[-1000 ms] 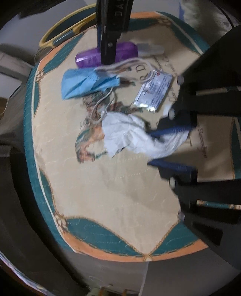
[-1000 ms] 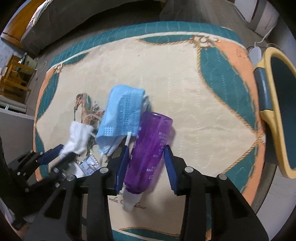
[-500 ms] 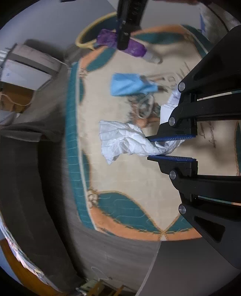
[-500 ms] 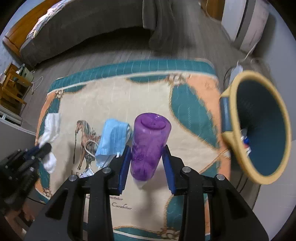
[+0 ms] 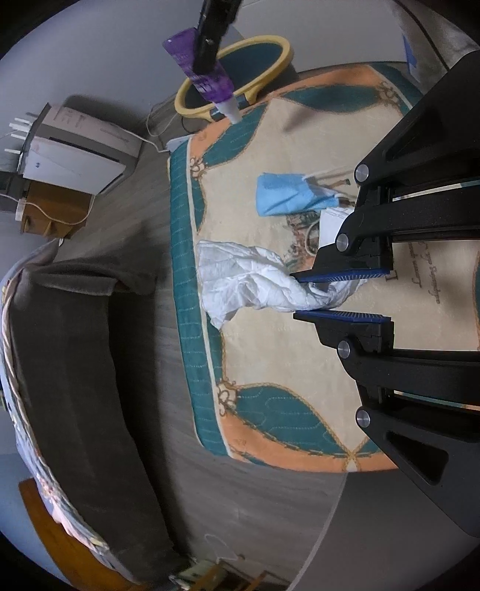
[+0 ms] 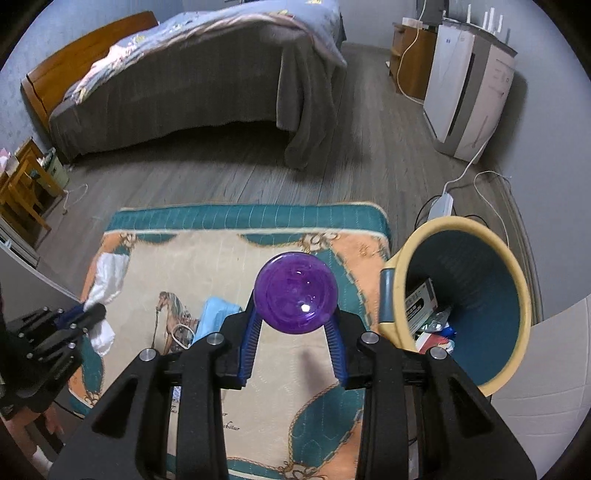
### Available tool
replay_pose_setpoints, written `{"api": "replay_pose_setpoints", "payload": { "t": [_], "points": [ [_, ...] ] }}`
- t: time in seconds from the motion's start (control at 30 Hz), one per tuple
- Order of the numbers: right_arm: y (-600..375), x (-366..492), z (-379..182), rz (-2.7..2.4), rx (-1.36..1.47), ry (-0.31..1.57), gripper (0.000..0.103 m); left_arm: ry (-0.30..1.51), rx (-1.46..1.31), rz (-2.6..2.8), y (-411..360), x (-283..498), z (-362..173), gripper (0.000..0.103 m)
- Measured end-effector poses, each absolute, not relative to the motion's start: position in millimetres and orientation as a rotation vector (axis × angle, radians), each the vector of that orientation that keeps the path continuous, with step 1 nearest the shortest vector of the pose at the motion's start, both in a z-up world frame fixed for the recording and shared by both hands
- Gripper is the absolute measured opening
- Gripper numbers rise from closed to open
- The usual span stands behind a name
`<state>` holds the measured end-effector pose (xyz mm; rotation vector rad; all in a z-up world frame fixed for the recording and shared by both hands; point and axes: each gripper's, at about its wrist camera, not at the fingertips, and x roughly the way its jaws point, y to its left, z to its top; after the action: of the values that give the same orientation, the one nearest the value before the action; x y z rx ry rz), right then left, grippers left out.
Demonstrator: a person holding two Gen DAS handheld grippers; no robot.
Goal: Collect trash
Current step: 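Carry tissue and purple bottle over the bin and open both tools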
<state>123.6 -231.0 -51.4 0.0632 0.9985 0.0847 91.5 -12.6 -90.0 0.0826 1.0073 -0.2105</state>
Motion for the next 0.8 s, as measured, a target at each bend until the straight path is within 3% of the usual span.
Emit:
{"api": "replay_pose_setpoints", "payload": {
  "t": [0.8],
  "points": [
    [-310, 102, -33, 0.044, 0.093, 0.957, 0.032, 0.982, 0.217, -0.367, -111, 65, -74, 0.015]
  ]
}}
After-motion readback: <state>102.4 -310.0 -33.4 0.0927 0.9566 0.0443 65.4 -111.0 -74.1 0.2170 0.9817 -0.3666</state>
